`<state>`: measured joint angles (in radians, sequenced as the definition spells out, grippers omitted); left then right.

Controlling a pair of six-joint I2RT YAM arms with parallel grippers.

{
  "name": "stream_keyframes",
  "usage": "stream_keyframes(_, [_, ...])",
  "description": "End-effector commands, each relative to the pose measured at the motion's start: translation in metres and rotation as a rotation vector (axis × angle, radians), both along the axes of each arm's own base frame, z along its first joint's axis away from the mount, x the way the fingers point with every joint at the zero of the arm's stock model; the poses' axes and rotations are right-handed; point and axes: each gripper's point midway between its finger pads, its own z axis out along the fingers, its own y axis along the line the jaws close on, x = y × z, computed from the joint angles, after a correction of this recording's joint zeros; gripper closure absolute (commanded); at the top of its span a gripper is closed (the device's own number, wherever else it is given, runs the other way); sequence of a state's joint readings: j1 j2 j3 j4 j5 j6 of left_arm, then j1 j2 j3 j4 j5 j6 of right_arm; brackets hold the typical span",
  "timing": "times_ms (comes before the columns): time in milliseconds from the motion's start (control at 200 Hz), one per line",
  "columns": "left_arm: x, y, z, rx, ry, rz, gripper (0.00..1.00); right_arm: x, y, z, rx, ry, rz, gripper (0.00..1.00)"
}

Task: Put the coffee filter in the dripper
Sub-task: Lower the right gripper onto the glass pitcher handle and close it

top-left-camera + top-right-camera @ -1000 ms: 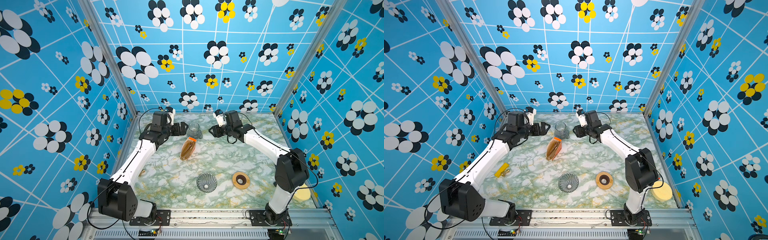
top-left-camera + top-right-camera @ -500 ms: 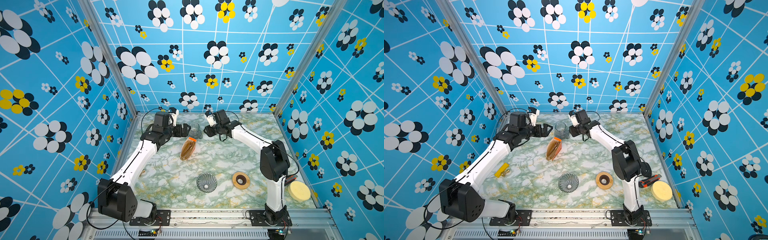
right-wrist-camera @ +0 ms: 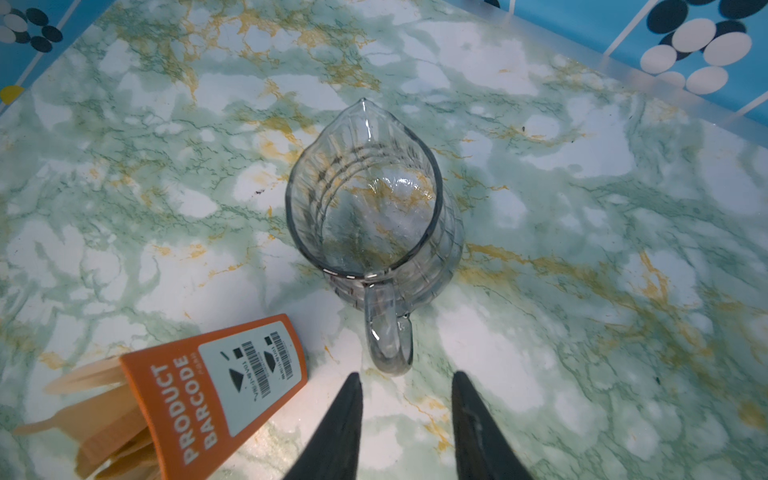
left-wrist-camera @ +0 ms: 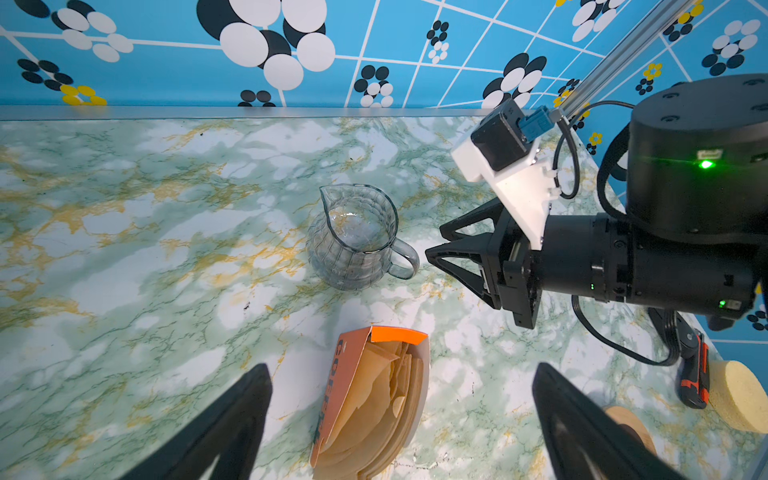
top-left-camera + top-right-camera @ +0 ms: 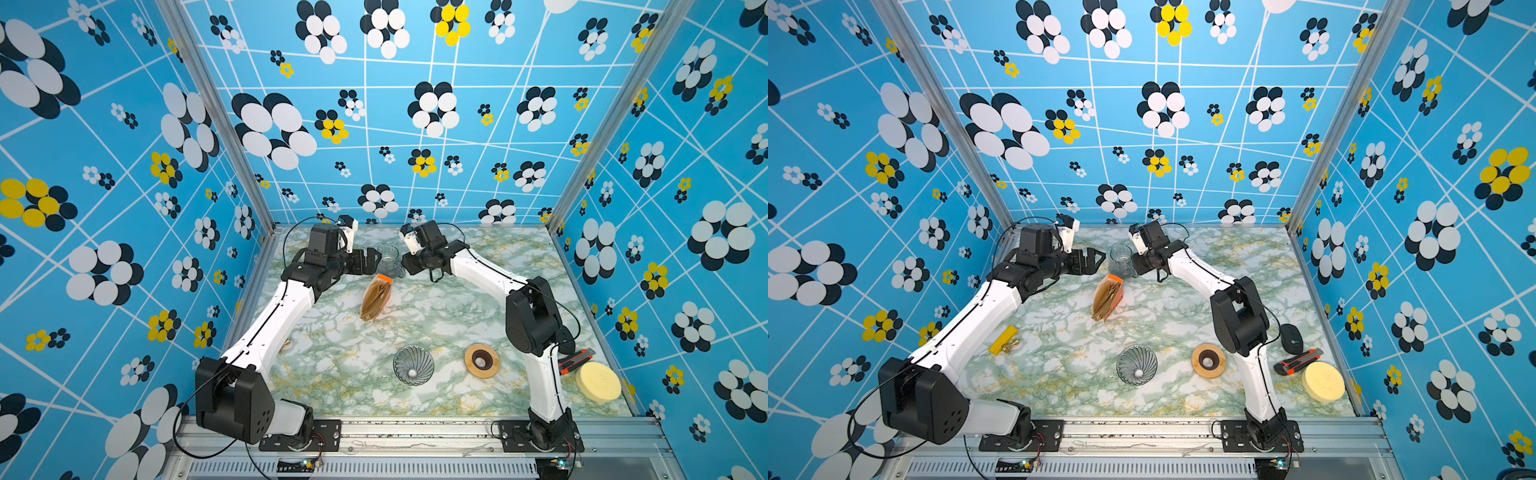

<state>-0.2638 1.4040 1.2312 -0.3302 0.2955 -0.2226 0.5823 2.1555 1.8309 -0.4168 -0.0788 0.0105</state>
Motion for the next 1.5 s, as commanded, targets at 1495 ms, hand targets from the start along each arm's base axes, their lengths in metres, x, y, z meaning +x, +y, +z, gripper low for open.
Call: stream_keyframes(1495, [-0.003, 0.002, 0.001, 0.038, -0.018, -0.003, 0.01, 0.011, 0.022, -0.047, -0.155, 0.028, 0.033, 0.75])
